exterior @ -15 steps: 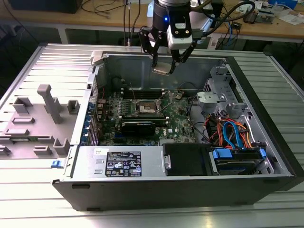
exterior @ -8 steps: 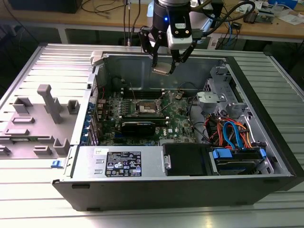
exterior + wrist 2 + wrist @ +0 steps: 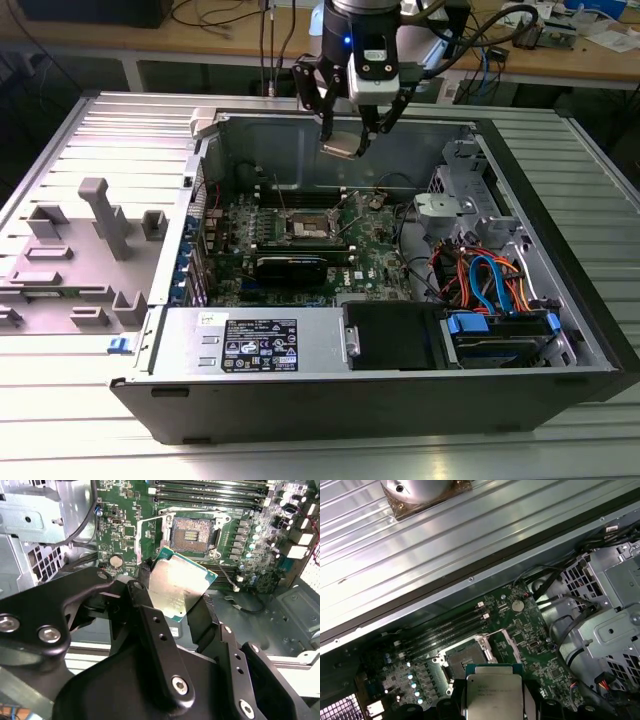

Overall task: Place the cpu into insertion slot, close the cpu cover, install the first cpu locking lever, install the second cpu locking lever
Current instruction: 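Place the cpu into insertion slot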

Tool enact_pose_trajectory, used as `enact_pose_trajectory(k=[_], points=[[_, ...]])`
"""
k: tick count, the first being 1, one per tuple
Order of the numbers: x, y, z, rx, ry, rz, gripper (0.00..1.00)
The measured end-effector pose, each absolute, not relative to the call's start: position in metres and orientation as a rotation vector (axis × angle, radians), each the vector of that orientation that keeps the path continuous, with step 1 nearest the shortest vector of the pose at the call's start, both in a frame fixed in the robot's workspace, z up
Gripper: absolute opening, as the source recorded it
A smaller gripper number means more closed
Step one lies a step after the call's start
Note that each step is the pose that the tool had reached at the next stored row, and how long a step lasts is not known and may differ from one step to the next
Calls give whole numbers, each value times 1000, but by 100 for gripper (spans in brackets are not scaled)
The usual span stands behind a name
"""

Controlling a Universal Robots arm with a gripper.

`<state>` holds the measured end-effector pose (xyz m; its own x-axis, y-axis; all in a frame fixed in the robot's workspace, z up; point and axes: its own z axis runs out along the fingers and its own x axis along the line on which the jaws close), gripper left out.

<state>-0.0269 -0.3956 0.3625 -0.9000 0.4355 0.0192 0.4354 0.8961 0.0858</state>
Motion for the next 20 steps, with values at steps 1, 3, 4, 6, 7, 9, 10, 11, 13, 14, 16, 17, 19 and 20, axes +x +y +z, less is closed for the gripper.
enact_pose_trajectory(k=[1,3,4,6,7,9,10,11,13,14,16,17,19,20], points=[[-27,-396,362,720,3054,138,54],[-27,-396,362,758,3043,138,54],[-27,-396,362,774,3039,138,54],[-27,-396,362,808,3029,138,54],[-27,-396,362,830,3023,138,54],[-27,-396,362,844,3018,138,54],[-27,-396,362,844,3018,138,54],[-27,-396,362,844,3018,138,54],[-27,-396,362,844,3018,138,54],[-27,-396,362,844,3018,138,54],[-27,-396,362,845,3018,138,54],[-27,-396,361,854,3015,138,54],[-27,-396,361,879,3007,138,54],[-27,-396,360,900,3000,138,54]])
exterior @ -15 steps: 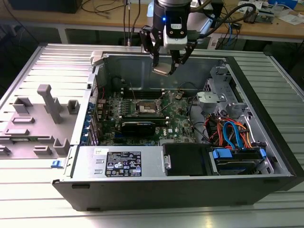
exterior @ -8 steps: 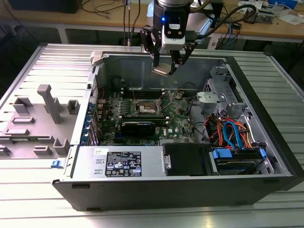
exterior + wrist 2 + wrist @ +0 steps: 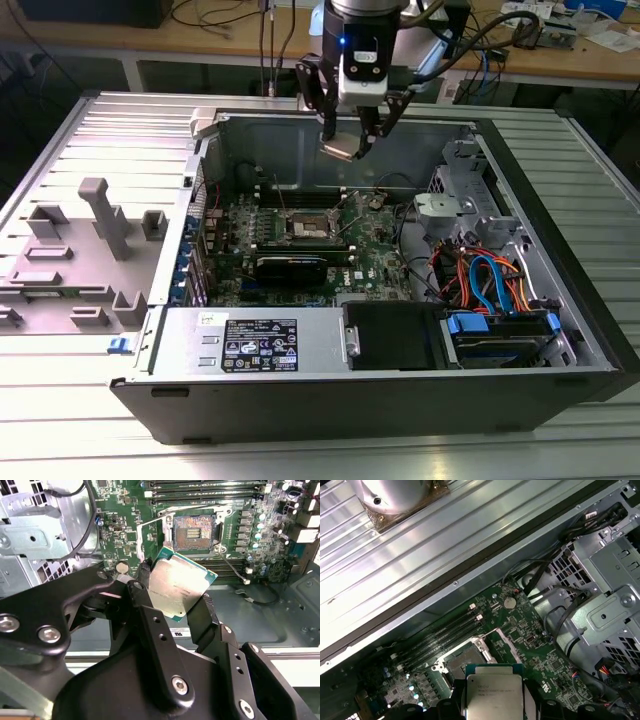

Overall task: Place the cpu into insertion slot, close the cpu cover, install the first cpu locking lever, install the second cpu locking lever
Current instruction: 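Place the cpu into insertion slot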

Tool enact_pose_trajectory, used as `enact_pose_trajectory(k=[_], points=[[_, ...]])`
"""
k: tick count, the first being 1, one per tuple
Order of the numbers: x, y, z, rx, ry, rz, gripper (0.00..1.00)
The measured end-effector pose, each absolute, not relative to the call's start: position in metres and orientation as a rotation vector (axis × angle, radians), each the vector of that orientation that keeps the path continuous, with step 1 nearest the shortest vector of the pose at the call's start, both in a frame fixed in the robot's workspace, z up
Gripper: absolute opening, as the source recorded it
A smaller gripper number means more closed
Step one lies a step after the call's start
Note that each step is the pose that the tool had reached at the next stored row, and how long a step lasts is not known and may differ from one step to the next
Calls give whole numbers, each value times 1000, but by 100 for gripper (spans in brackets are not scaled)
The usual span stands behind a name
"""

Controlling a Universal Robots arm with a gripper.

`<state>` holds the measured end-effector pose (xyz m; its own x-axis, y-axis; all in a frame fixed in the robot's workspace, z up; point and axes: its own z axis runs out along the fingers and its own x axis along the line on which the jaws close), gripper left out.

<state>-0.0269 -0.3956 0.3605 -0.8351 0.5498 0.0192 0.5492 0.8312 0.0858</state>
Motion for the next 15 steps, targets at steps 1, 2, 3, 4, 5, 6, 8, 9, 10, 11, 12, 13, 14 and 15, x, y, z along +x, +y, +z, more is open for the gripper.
enact_pose_trajectory(k=[1,2,3,4,5,6,8,9,10,11,12,13,14,15], points=[[-27,-396,360,913,2996,138,54],[-27,-396,360,928,2991,137,54],[-27,-396,360,944,2985,137,54],[-27,-396,359,958,2981,137,54],[-27,-396,359,973,2975,137,54],[-27,-396,359,986,2970,137,54],[-27,-396,359,1008,2962,137,54],[-27,-396,359,1008,2962,137,54],[-27,-396,359,1008,2962,137,54],[-27,-396,359,1008,2962,137,54],[-27,-396,359,1008,2962,137,54],[-27,-396,359,1008,2962,137,54],[-27,-396,359,1008,2962,137,54],[-27,-396,359,1008,2962,137,54]])
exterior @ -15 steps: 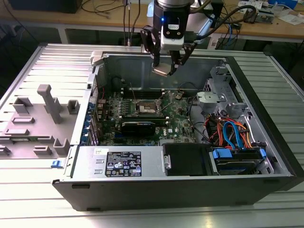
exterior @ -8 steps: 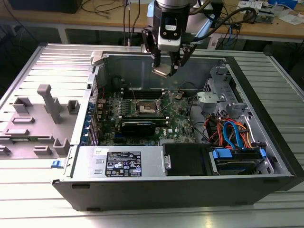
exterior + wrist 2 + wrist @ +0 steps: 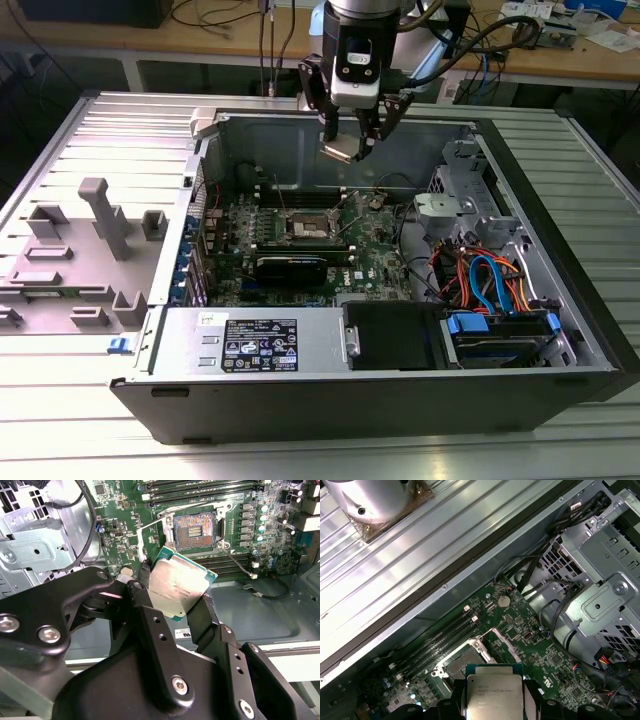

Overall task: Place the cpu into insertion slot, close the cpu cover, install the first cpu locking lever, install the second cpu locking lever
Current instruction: 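Place the cpu into insertion slot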

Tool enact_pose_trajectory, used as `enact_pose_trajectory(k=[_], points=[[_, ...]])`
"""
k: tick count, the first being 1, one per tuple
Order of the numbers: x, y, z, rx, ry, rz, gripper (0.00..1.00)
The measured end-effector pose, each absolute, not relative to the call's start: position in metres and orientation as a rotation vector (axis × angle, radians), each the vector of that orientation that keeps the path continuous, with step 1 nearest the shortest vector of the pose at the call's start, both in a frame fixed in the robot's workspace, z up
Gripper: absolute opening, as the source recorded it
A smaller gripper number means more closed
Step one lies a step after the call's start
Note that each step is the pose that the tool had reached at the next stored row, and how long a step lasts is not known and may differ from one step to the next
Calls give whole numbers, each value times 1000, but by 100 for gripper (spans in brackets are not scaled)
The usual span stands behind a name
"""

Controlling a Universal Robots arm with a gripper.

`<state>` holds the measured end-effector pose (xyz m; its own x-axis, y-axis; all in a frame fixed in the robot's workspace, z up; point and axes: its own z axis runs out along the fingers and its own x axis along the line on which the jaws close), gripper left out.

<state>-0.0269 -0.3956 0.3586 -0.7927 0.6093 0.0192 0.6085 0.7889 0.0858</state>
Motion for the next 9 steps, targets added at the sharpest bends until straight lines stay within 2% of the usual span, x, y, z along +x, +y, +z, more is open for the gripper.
enact_pose_trajectory(k=[9], points=[[-27,-396,358,1121,2918,136,54]])
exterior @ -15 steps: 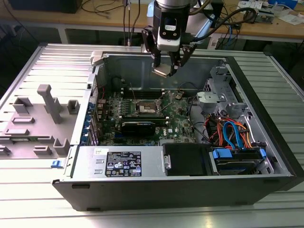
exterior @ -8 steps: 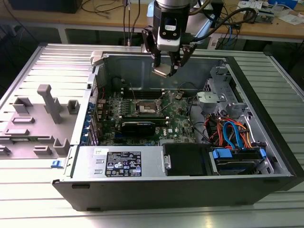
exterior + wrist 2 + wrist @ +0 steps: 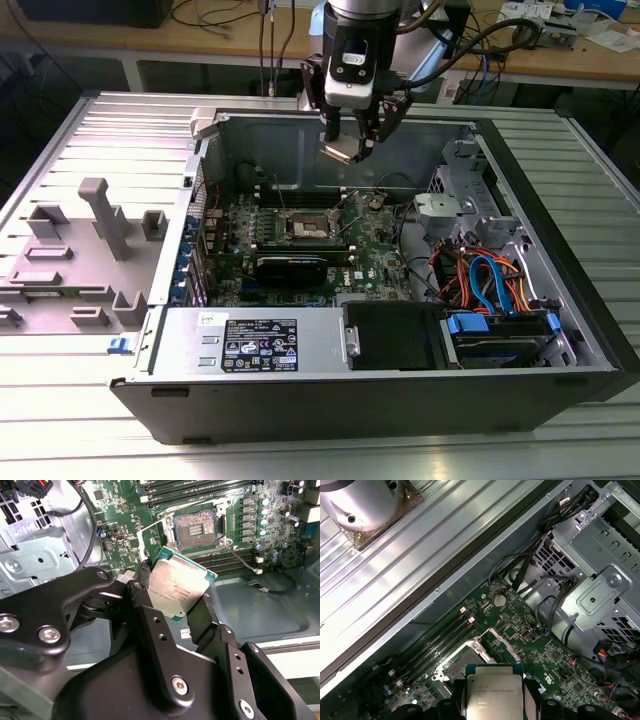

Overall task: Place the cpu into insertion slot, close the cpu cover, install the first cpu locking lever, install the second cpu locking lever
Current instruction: 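Place the cpu into insertion slot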

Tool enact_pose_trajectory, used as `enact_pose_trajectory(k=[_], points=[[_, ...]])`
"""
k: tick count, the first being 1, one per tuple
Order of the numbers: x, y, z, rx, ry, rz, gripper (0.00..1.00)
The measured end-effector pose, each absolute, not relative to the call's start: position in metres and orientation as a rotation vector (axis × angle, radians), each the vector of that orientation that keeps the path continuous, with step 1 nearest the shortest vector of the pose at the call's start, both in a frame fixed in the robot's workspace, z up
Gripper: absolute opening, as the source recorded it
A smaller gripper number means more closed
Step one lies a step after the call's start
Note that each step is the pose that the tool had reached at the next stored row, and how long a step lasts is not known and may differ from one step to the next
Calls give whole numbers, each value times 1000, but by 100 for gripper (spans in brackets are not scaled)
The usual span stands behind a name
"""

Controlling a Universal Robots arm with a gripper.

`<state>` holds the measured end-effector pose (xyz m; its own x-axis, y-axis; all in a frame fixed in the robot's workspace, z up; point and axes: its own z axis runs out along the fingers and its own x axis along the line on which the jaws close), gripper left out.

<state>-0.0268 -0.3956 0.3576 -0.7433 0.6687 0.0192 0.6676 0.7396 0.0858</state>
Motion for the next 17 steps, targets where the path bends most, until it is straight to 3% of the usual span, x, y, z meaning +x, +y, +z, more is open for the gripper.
enact_pose_trajectory(k=[17], points=[[-27,-396,357,1139,2910,136,54]])
